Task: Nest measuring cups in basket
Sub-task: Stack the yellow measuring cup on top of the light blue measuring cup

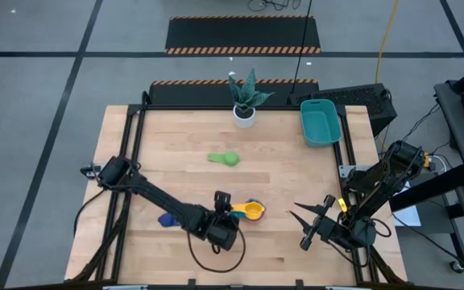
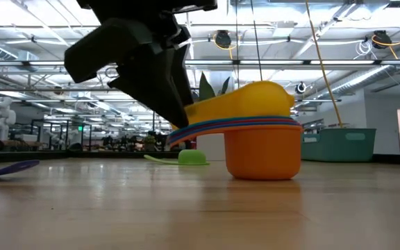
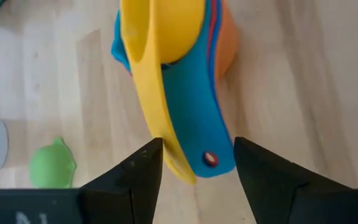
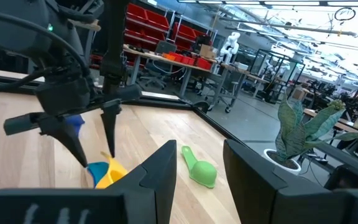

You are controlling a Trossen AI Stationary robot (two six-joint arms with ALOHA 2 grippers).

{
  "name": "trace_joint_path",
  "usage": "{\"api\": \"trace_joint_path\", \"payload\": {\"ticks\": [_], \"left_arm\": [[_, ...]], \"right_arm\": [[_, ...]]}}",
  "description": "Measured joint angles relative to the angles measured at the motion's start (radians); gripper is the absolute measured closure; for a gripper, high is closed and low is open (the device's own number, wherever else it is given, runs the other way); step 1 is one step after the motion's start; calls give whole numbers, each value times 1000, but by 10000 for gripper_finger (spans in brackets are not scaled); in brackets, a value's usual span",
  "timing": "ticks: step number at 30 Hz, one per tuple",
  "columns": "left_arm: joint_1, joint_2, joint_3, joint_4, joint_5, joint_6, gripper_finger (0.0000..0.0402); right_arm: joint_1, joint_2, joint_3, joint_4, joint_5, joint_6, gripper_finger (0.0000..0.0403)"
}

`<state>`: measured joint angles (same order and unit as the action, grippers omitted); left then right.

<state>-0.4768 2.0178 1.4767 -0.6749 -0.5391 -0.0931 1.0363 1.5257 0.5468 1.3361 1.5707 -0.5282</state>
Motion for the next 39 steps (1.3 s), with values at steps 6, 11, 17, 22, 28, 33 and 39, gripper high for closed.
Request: {"api": "trace_joint_path", "payload": {"ticks": [6,11,17,22,28,33,39], "left_arm": [[-26,0,0,47,1,7,199],[-30,0,0,82,37,8,199],[-30,0,0,124,42,4,199],[-30,1,0,174,16,-25,199],[-51,1,0,205,-14,-106,199],[-90,1,0,206,-94,-138,199],[-97,1,0,205,-141,-277,199]], "right_arm": [[0,0,0,0,0,0,277],[0,0,0,0,0,0,277],[0,0,0,1,0,3,277],[0,0,0,1,0,3,277],[0,0,0,0,0,2,277],[0,0,0,1,0,1,277],[0,0,0,0,0,13,277]]}}
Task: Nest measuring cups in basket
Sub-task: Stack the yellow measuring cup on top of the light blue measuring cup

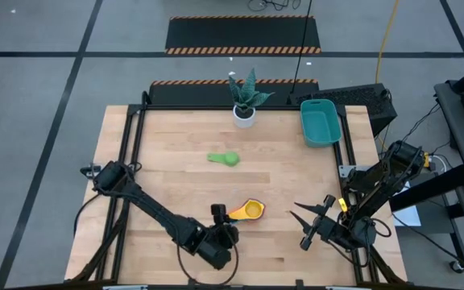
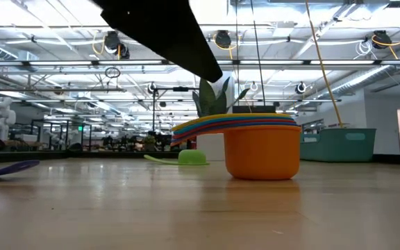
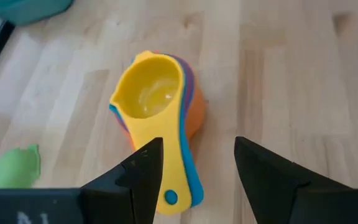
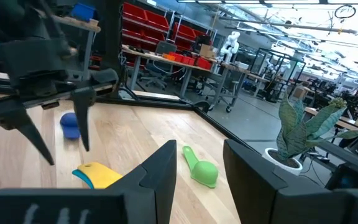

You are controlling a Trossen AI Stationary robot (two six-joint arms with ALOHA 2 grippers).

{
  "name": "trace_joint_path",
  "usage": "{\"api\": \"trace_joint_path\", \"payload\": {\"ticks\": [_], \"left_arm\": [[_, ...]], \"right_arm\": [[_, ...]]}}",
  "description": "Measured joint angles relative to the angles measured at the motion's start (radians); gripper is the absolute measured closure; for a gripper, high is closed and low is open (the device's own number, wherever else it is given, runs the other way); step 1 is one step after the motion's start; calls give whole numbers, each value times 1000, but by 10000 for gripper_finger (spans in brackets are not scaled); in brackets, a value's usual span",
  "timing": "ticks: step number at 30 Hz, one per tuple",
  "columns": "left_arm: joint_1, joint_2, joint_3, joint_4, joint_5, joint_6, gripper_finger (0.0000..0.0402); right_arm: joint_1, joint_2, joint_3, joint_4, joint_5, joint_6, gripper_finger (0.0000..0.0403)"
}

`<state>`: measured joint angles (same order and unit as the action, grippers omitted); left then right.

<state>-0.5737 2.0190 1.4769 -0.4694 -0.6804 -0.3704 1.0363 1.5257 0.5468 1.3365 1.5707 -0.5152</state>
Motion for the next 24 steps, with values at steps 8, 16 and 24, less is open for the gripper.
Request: {"api": "trace_joint_path", "payload": {"ticks": [8,16,24], "left_arm": [[-5,0,0,0,0,-105,199],[-4,0,0,-26,18,-92,189],[33,-78,1,-223,29,-218,116]], "right_arm": [[0,0,0,0,0,0,277],[0,0,0,-1,0,4,277],[0,0,0,-2,0,14,277]]}}
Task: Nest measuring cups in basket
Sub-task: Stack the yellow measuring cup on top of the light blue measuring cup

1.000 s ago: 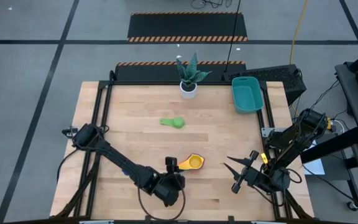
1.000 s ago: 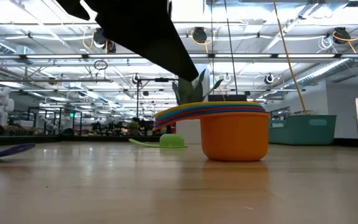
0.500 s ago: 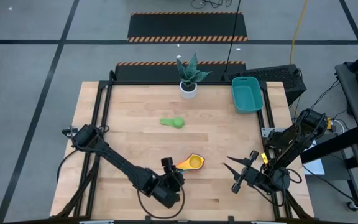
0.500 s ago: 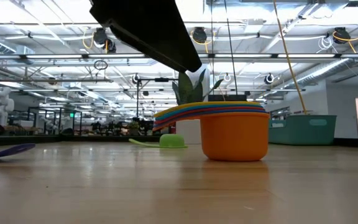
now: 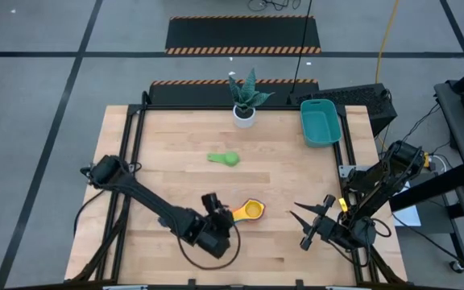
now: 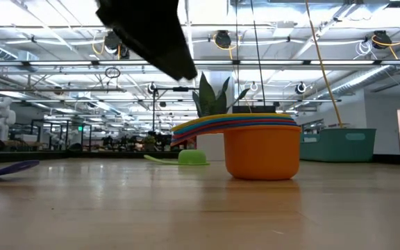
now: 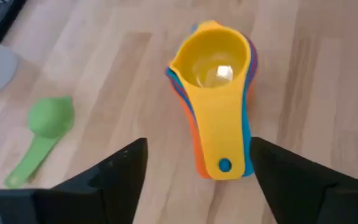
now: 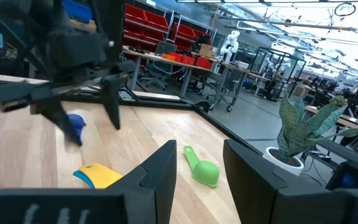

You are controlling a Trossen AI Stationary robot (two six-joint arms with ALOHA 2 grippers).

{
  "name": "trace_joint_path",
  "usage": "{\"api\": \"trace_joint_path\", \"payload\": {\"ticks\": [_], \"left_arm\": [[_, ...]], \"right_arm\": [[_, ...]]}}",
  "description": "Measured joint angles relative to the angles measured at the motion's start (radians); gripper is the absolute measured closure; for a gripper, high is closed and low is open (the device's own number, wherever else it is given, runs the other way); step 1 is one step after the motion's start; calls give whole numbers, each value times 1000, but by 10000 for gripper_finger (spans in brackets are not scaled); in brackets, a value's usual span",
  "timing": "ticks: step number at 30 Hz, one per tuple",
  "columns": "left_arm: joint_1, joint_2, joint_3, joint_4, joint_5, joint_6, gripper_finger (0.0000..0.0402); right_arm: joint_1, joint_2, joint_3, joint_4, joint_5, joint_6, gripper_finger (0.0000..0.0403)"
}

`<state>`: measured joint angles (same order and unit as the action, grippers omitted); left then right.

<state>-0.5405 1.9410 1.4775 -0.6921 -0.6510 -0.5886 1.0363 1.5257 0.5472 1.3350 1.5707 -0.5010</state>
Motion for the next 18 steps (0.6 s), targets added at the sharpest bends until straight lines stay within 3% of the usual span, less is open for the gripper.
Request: {"api": "trace_joint_path", "payload": {"ticks": [18], "left_arm": [[-29,12,-72,85,25,-77,37]], "right_arm": [[0,0,0,-34,0,44,277]]}}
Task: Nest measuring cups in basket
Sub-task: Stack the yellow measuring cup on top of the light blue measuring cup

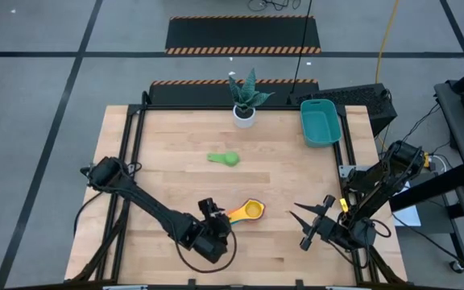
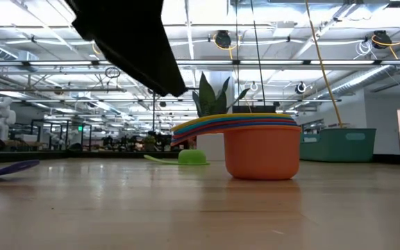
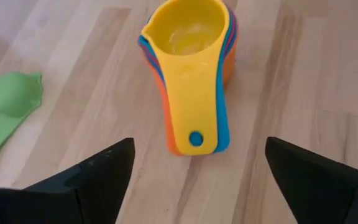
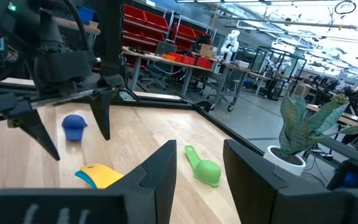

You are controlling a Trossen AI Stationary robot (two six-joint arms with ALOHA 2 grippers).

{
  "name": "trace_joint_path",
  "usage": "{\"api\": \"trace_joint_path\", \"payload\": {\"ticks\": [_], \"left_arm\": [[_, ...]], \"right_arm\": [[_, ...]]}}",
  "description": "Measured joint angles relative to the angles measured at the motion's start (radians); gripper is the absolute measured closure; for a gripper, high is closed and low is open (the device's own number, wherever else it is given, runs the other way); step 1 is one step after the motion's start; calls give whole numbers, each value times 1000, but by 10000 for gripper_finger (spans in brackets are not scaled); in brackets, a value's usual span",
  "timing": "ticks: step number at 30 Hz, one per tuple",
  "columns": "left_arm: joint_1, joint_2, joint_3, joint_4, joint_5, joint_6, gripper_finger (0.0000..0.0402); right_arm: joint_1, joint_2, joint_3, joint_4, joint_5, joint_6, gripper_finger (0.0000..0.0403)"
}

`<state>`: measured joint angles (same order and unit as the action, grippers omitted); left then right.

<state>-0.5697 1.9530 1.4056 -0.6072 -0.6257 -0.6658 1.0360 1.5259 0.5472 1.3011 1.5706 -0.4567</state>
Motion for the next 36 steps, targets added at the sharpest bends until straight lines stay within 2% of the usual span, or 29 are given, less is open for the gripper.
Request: {"api": "trace_joint_path", "payload": {"ticks": [7,12,19,22,30,36], "left_arm": [[45,0,-78,194,30,31,14],[85,0,-129,238,50,39,14],[111,0,-210,402,217,142,18],[115,0,-230,398,218,157,38],[134,0,-232,406,217,164,131],[135,0,-232,431,217,190,186]], "right_arm": [[0,0,0,-5,0,0,277],[0,0,0,-11,0,0,277],[0,0,0,-11,0,-1,277],[0,0,0,-12,0,-3,277],[0,0,0,-12,0,-8,277],[0,0,0,-12,0,-8,277]]}}
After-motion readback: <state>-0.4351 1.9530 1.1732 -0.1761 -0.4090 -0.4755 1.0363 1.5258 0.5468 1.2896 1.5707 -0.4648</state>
